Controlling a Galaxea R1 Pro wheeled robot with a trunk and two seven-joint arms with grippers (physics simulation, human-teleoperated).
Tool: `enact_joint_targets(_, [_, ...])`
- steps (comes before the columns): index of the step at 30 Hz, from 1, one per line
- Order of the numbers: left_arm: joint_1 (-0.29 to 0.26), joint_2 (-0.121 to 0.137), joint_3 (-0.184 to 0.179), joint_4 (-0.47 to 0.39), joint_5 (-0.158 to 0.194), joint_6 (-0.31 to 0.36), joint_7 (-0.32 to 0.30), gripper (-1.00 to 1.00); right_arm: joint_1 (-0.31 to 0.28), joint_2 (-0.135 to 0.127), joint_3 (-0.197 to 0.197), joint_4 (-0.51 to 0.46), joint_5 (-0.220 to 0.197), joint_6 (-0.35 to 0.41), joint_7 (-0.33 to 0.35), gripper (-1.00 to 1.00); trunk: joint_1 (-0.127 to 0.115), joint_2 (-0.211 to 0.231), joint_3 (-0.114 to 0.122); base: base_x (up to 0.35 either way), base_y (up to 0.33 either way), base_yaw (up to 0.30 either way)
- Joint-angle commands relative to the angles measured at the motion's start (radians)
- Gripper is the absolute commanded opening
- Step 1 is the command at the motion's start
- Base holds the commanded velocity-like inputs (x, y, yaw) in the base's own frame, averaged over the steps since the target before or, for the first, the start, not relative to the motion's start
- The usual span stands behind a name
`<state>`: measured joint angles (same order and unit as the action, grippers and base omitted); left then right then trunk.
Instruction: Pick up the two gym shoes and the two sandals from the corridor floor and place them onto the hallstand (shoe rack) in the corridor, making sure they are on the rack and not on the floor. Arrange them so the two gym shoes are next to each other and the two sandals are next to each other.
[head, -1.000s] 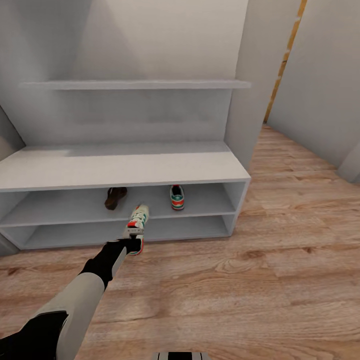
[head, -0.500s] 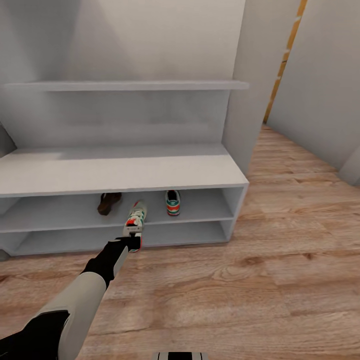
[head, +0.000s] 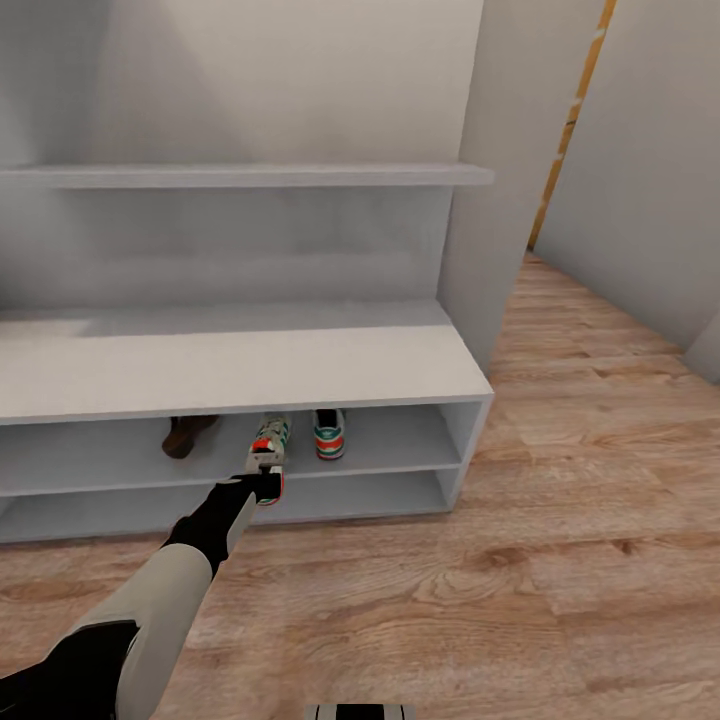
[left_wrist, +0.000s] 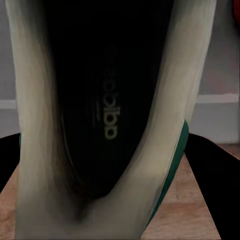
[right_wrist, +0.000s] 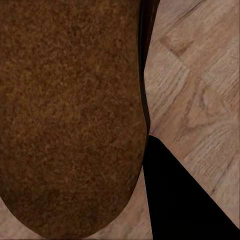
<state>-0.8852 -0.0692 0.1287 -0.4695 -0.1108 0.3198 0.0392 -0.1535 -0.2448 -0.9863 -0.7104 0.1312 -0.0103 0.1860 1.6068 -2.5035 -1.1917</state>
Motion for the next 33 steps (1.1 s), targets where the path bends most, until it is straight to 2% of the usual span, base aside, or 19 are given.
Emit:
enact_joint_targets(1, [0.000,-0.001,0.006,-0.002,-0.008,0.005,-0.002,-1.00,-0.001,0.000,-0.006,0.000,0.007,0.000,0.007,-1.00,0.000,0.000,-0.001,0.308,-0.152,0.000])
enact_joint_targets(9, [0.000,0.000,0.008,-0.002,-0.009,0.005,-0.002,-1.00,-0.001,0.000,-0.006,0.000,0.007,0.000,0.007,-1.00,0.000,0.000,-0.001,0.292,-0.081,0.000])
enact_joint_targets(33, [0.003,-0.001,0.008,-0.001,-0.006,0.004,-0.004,-1.00,-0.001,0.001,-0.007,0.000,0.007,0.000,0.007,-1.00,0.000,0.000,-0.001,0.067,-0.001,0.000])
